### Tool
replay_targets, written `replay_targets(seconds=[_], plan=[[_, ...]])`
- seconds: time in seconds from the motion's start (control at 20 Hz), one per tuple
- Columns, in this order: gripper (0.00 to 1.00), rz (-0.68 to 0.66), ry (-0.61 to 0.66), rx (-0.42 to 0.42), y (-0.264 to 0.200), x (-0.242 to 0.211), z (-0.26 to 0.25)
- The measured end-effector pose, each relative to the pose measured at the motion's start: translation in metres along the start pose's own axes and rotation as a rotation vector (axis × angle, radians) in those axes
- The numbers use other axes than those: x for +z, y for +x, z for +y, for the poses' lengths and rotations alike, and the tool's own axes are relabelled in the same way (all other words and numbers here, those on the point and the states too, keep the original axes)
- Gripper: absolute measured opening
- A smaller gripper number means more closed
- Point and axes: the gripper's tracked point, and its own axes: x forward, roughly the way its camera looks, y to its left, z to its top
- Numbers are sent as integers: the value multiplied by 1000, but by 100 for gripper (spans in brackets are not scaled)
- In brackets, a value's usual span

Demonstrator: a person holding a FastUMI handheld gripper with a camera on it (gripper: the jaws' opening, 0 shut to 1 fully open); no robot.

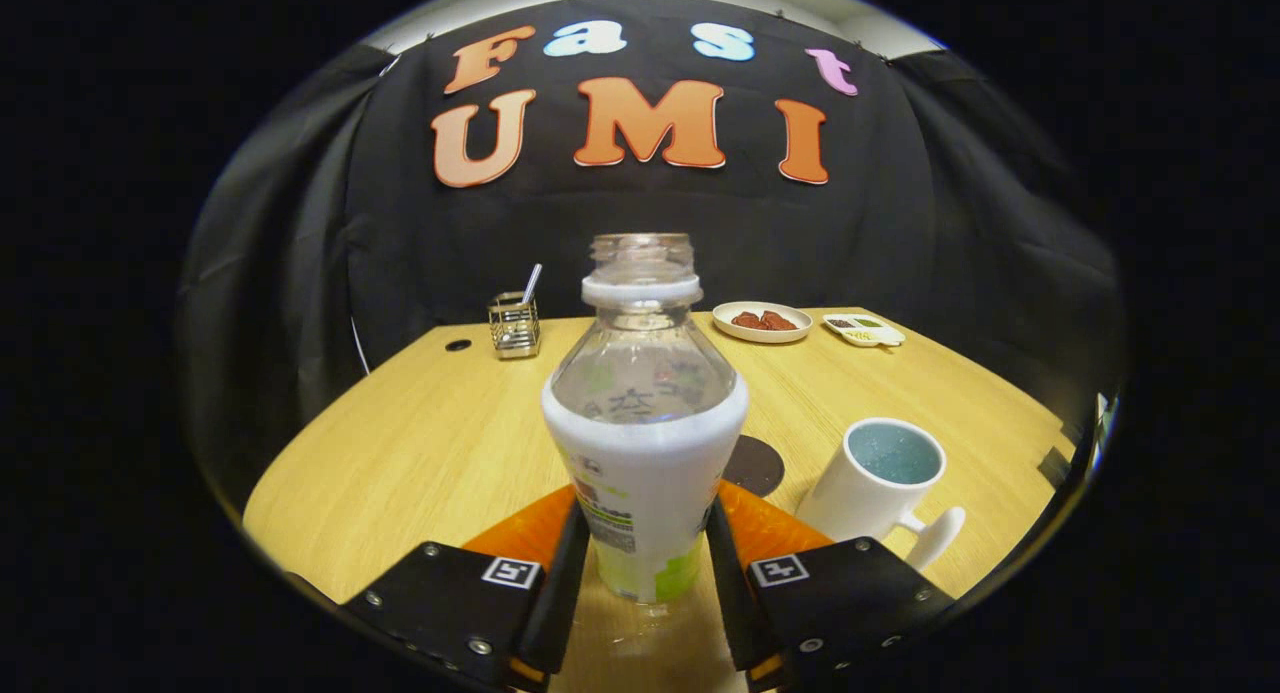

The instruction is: Take the bottle from table, then pour the juice into the cup, finally place the bottle on the coaster

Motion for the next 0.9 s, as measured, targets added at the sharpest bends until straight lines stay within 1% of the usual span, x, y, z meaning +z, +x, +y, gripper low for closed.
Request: replay_targets(seconds=[0.05,0.1,0.25,0.35,0.55,0.7,0.9], plan=[[59,4,12,6,1,-1,2],[55,6,23,-2,0,0,1],[55,-14,56,7,-6,15,7],[55,-26,109,36,-11,26,15],[54,-64,281,123,-16,50,31],[54,-82,407,148,-16,66,33],[54,-105,587,209,-17,89,42]])
